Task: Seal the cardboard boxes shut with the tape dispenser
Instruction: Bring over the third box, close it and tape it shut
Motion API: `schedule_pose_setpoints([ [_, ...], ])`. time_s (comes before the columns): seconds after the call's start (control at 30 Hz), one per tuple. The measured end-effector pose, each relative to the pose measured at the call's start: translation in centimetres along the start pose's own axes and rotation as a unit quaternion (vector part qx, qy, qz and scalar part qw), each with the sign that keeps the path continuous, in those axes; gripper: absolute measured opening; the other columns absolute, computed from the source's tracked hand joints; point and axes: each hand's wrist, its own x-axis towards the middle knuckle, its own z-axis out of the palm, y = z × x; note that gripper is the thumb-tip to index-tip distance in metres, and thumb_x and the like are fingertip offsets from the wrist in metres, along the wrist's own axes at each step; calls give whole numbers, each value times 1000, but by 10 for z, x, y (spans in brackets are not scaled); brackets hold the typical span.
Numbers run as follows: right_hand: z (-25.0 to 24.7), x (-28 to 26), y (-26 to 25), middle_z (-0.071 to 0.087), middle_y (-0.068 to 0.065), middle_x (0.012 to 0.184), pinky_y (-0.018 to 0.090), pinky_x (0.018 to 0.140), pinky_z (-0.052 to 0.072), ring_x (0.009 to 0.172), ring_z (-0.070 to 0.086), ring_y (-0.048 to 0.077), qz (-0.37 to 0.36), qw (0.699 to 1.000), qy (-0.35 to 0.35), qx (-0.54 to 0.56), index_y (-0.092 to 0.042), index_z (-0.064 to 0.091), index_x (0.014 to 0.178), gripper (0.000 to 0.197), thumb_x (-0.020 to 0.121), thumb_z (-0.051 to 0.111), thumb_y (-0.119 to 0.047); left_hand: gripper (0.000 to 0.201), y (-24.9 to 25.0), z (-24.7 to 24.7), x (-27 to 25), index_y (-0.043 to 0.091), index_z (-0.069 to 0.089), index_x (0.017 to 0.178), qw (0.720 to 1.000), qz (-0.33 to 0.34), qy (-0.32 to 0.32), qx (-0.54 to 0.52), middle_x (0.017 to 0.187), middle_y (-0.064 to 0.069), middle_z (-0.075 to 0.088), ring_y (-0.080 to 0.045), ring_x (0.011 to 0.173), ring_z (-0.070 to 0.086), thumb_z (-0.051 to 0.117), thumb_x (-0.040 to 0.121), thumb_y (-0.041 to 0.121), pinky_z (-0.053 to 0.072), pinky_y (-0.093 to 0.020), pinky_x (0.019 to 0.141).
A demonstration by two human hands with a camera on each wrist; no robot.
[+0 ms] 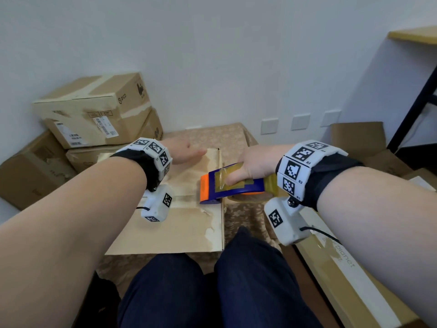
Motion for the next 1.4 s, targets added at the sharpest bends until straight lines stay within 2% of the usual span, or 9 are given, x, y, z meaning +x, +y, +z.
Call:
schedule_pose_setpoints([
  [0.07,1,0,-1,62,2,74,31,73,47,69,58,21,1,1000,1,7,-8,70,94,62,77,59,-66,80,2,-2,2,6,37,143,1000,-12,-5,-3,151,-14,35,-28,137,35,25,92,66,27,-37,112],
  [0.23,2,0,-12,54,1,66,32,69,43,65,52,22,-2,1000,8,5,-13,61,76,53,79,57,-65,82,-11,0,-1,5,32,146,999,-27,9,-33,153,-14,31,-28,139,33,25,92,66,27,-37,113],
  [0.4,4,10,-38,54,2,67,31,67,40,67,51,22,-36,999,13,15,-13,60,80,50,80,58,-63,86,-61,4,-10,2,39,134,994,-81,29,-65,136,-19,49,-32,119,51,28,87,73,41,-38,96],
  [0.57,-4,9,-46,60,0,71,28,66,41,67,55,19,-57,998,-25,10,-14,63,83,46,81,61,-60,80,-46,8,-14,3,41,134,996,-38,30,-78,135,-16,49,-30,117,51,29,90,69,39,-33,87],
  [0.7,-1,2,-39,60,-5,66,25,59,39,63,56,12,-58,997,-33,24,-24,59,70,36,82,62,-58,76,-33,10,-5,7,44,132,999,-9,4,-52,136,-14,49,-29,119,50,30,90,69,39,-35,94],
  [0.83,0,2,-38,58,-4,66,26,59,38,62,54,13,-55,998,-27,21,-24,57,68,39,82,61,-59,69,-26,9,-2,15,46,136,999,6,-30,-36,138,-11,47,-27,124,46,31,91,66,36,-36,101],
  [1.03,-3,-3,-37,56,-9,59,21,53,35,55,52,7,-74,997,-20,28,-26,54,65,35,85,62,-53,91,-11,3,3,11,34,145,998,-38,-57,2,149,-12,38,-28,134,40,32,83,78,31,-42,111],
  [1.2,0,-3,-31,56,-6,62,23,54,36,57,52,10,-74,997,-13,24,-23,55,66,37,84,62,-55,96,3,9,10,9,32,145,998,-57,-32,-3,145,-13,43,-31,129,44,48,78,76,35,-41,108],
  [1.4,9,-4,-14,59,-7,59,23,55,38,57,55,11,-73,994,-23,78,-22,60,67,39,82,63,-58,86,6,12,9,7,37,141,997,-68,-20,-33,141,-13,47,-28,126,47,57,82,65,38,-36,103],
])
